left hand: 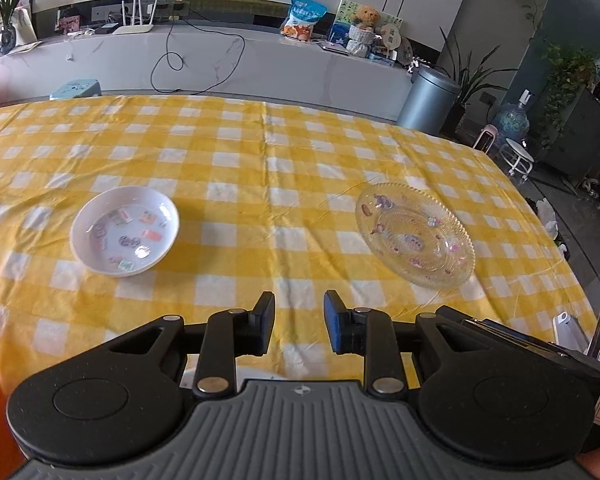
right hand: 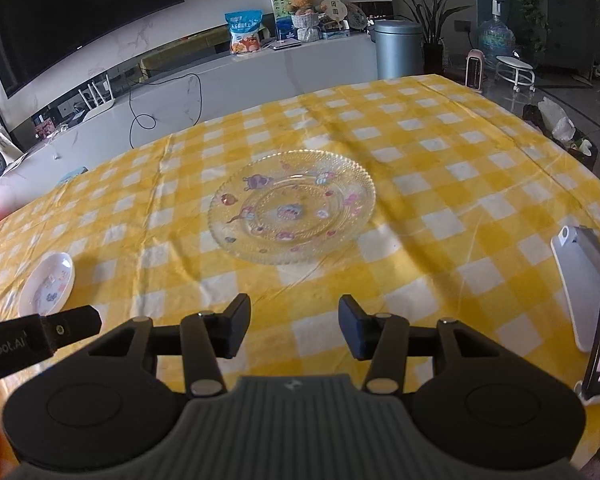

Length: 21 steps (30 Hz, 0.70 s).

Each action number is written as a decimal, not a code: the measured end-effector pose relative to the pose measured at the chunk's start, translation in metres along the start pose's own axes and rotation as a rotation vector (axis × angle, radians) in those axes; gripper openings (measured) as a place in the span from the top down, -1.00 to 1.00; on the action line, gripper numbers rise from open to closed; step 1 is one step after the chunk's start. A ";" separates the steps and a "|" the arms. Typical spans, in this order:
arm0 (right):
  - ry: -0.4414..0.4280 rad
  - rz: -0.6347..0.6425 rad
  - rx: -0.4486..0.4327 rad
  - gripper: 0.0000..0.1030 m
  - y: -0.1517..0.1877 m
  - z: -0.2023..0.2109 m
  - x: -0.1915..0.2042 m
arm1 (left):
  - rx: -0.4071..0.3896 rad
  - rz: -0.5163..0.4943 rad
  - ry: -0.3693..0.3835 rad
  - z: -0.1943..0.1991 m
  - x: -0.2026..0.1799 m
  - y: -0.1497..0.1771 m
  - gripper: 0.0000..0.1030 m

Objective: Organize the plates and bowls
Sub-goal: 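Move the left gripper to the clear glass plate and close on its rim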

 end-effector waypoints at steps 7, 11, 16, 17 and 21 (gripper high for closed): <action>0.060 -0.003 0.036 0.07 -0.025 -0.033 -0.029 | 0.051 -0.030 0.060 -0.041 -0.018 -0.022 0.28; 0.083 -0.029 0.031 0.07 -0.038 -0.049 -0.048 | 0.060 -0.042 0.060 -0.063 -0.024 -0.032 0.26; 0.065 -0.092 0.029 0.07 -0.051 -0.066 -0.062 | 0.077 -0.025 0.078 -0.086 -0.030 -0.043 0.21; 0.058 -0.098 0.028 0.07 -0.053 -0.069 -0.062 | 0.077 -0.026 0.079 -0.090 -0.031 -0.045 0.21; 0.032 -0.116 0.024 0.10 -0.058 -0.079 -0.060 | 0.079 -0.009 0.094 -0.101 -0.033 -0.050 0.21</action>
Point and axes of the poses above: each gripper's, at about its wrist camera, not at the fingertips, and z roughly against the way its jaws point, x to its left, y to its underside, the point moved 2 cm from there along -z, roughly the way its jaws point, and after that the axes turned 6 degrees about z, right-handed, at the moved point
